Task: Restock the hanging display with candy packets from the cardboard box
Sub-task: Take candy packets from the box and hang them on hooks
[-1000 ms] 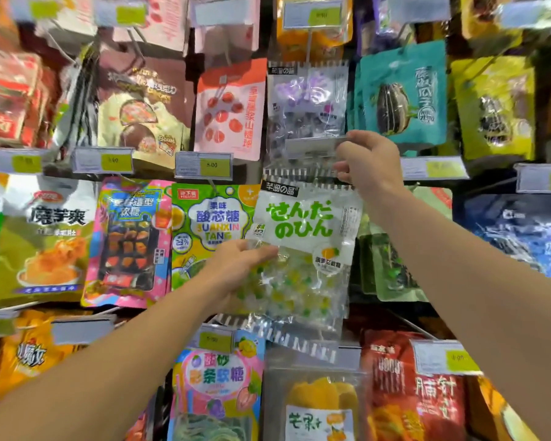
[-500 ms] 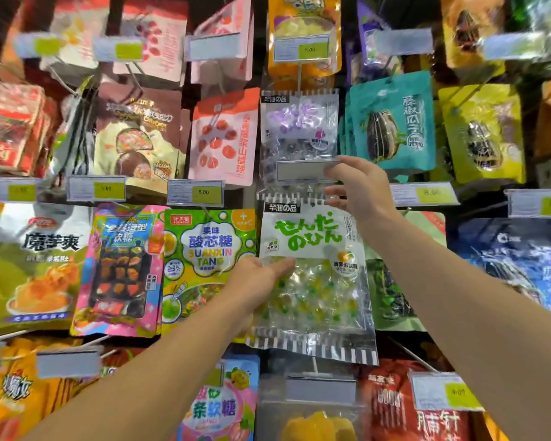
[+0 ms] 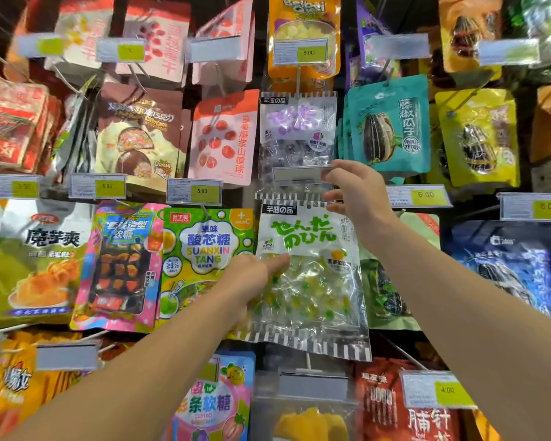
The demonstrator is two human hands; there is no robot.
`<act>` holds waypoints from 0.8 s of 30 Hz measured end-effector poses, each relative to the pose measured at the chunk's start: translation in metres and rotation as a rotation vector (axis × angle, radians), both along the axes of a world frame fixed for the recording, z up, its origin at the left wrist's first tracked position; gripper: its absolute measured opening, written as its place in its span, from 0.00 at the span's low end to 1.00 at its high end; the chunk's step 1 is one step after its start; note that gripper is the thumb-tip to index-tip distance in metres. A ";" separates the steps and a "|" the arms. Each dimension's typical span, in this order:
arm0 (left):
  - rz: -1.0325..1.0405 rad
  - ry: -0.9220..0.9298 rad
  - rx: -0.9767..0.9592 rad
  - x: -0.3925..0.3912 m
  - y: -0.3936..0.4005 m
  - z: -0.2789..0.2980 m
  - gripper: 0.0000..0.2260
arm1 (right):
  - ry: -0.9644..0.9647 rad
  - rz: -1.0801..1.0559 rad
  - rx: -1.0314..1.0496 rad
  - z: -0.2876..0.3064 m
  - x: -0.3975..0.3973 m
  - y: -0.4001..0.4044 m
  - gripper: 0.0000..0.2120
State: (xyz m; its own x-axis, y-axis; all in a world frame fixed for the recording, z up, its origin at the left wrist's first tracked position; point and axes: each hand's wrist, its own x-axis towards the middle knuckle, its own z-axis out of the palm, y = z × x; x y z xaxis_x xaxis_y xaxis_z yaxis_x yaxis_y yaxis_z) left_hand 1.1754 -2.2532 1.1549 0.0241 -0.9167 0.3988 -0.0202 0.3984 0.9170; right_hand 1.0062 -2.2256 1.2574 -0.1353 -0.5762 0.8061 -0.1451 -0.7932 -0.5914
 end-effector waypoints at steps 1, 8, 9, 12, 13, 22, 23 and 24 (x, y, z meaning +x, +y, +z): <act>-0.003 -0.006 0.001 -0.001 0.003 0.002 0.15 | 0.001 -0.001 0.000 0.000 0.000 0.000 0.20; 0.012 0.005 0.022 0.000 0.006 0.007 0.29 | 0.018 -0.010 -0.012 0.002 -0.004 -0.002 0.20; 0.012 -0.007 0.032 0.001 0.006 0.006 0.31 | 0.020 -0.010 -0.011 0.003 -0.004 -0.002 0.20; 0.008 -0.019 0.059 0.005 0.006 0.004 0.35 | 0.025 -0.007 -0.013 0.005 -0.003 -0.003 0.20; 0.014 -0.015 0.057 0.006 0.008 0.004 0.35 | 0.028 -0.011 -0.014 0.006 -0.003 -0.003 0.20; 0.050 0.008 0.054 0.000 0.004 0.006 0.34 | 0.016 0.009 0.001 0.001 0.001 -0.010 0.22; 0.054 0.003 0.054 -0.001 0.001 0.007 0.33 | 0.015 0.005 -0.002 0.001 0.000 -0.010 0.22; 0.059 -0.004 0.060 -0.001 -0.001 0.007 0.32 | 0.017 0.002 -0.003 0.001 0.001 -0.010 0.22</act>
